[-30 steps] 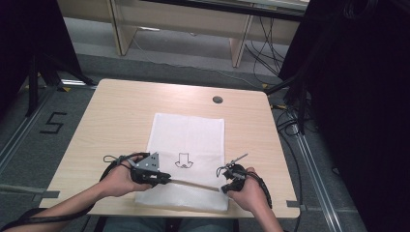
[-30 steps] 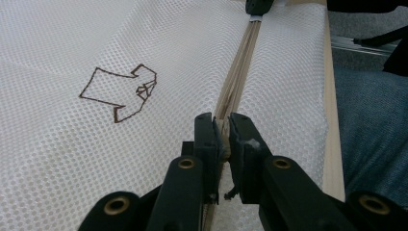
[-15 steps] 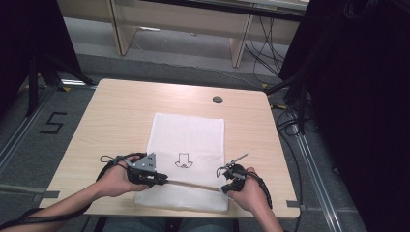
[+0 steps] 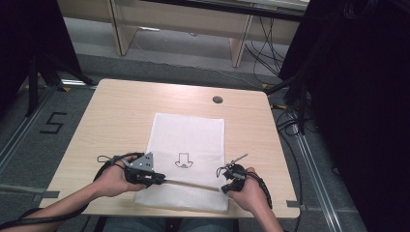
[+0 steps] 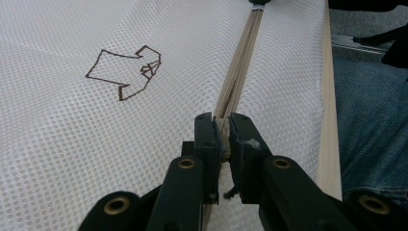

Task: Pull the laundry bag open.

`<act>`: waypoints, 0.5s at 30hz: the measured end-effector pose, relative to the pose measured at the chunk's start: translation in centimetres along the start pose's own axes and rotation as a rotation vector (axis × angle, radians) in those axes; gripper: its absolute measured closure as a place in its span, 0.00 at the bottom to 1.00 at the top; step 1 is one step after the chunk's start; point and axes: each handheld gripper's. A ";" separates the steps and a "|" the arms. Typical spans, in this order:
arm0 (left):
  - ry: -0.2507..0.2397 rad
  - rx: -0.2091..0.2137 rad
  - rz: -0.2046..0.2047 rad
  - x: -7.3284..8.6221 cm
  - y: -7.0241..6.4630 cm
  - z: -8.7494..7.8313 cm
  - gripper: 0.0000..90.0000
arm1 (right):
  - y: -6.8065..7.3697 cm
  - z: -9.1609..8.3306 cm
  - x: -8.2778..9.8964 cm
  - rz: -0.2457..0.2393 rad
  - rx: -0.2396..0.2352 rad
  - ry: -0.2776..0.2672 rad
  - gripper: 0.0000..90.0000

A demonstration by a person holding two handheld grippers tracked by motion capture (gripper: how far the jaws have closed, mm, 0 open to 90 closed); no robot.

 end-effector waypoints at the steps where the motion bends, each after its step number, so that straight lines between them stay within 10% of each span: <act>1: -0.003 0.003 -0.001 0.1 0.0 -0.1 0.91 | 0.0 0.0 0.0 0.001 0.001 0.000 1.00; 15: 0.005 -0.013 -0.013 0.8 0.2 -1.1 0.91 | -0.1 0.0 0.0 -0.001 -0.001 -0.003 1.00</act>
Point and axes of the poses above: each handheld gripper's, and its own axes: z roughly forward along the jaws, x roughly out of its underside, y roughly to its left
